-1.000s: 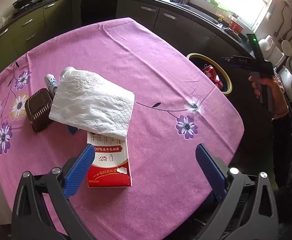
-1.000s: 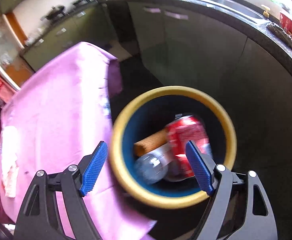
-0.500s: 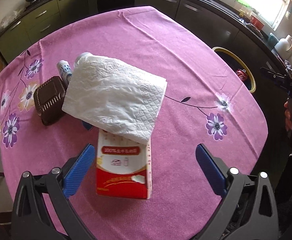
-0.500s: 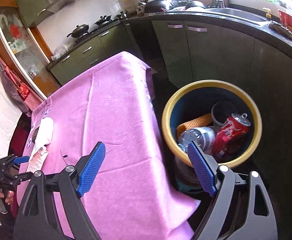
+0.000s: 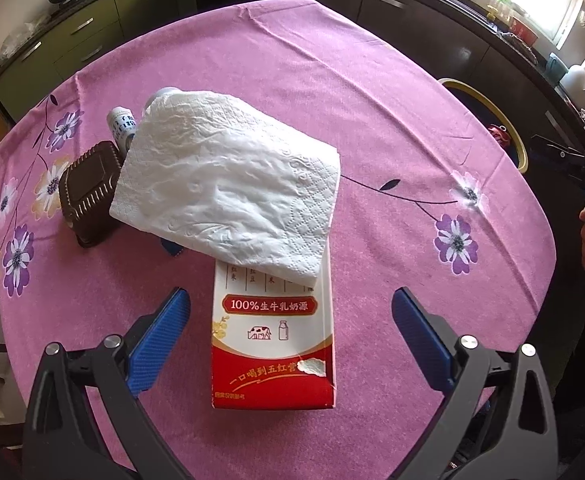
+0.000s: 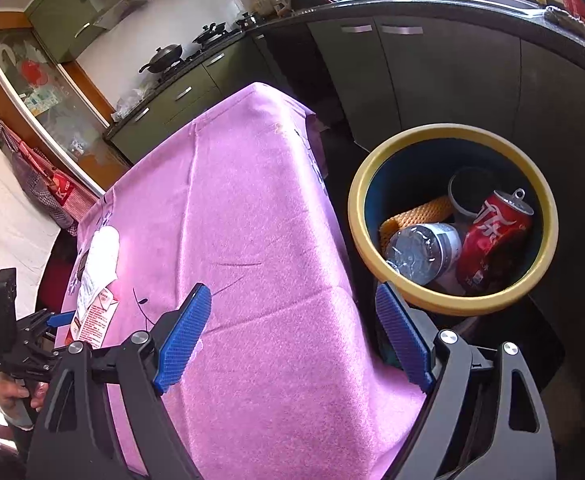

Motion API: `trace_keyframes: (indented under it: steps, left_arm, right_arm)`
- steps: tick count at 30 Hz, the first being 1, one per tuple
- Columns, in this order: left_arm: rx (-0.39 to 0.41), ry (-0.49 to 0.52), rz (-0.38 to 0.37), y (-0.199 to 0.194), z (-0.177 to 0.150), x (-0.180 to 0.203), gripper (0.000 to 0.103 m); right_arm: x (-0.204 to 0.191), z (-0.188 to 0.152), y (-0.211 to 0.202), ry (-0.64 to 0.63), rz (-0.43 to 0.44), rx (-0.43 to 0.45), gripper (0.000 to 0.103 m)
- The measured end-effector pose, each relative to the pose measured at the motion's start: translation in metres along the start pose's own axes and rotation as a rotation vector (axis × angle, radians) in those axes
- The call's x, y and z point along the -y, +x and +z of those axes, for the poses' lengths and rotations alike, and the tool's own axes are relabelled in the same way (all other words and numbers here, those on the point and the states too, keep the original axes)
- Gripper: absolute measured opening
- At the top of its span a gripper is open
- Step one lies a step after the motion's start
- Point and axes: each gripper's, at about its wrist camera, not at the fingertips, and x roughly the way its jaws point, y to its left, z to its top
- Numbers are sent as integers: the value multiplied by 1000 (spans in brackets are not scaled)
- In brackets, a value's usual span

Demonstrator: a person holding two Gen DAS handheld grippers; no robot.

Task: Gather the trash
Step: 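Grasp the red-and-white milk carton with the left gripper, then carry the milk carton over the bin and open the left gripper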

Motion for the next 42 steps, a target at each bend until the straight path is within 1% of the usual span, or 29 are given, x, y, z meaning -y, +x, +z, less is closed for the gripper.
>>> trace_keyframes:
  steps: [1, 2, 3, 4, 5, 7, 10, 11, 12, 18, 24, 30, 33, 36, 39, 42]
  left_arm:
    - [0, -3, 4, 1, 0, -1, 95]
    - [-1, -7, 5, 2, 2, -2, 90]
    - [-2, -12, 3, 3, 2, -3, 82]
    - [-9, -19, -4, 4, 2, -4, 78]
    - [-16, -23, -8, 6, 2, -5, 71]
    - [-29, -21, 1, 9, 0, -6, 66]
    - [-34, -7, 25, 10, -3, -4, 56]
    - [-34, -4, 22, 9, -3, -4, 52]
    - [-36, -3, 12, 8, -4, -4, 51]
    - [-50, 14, -15, 3, -11, -1, 50]
    - [-72, 69, -36, -11, -27, 8, 50]
    - [-62, 130, -66, -32, -39, 22, 50]
    - [-67, 164, -106, -36, -38, 34, 50]
    - [-82, 174, -186, -41, -40, 41, 50]
    - [-74, 197, -180, -46, -39, 47, 50]
    - [-62, 232, -198, -51, -33, 58, 50]
  right_arm:
    - [0, -1, 0, 2, 2, -1, 83]
    - [0, -1, 1, 3, 3, -3, 83]
    - [0, -2, 1, 3, 5, -6, 83]
    - [0, -2, 1, 3, 7, -7, 83]
    - [0, -2, 1, 4, 7, -7, 83]
    - [1, -2, 1, 7, 10, -6, 83]
    - [2, -3, -1, 13, 15, -2, 84]
    - [4, -3, -1, 15, 15, -1, 84]
    - [4, -3, -1, 17, 15, -1, 84]
    - [9, -5, -1, 31, 30, -3, 84]
    - [10, -5, -2, 35, 33, 1, 84]
    - [11, -6, -1, 38, 37, 2, 84]
    - [11, -6, -1, 39, 42, 5, 84]
    - [12, -7, -3, 38, 43, 8, 84]
    - [16, -8, -6, 45, 42, 16, 84]
    - [19, -8, -7, 55, 46, 23, 84]
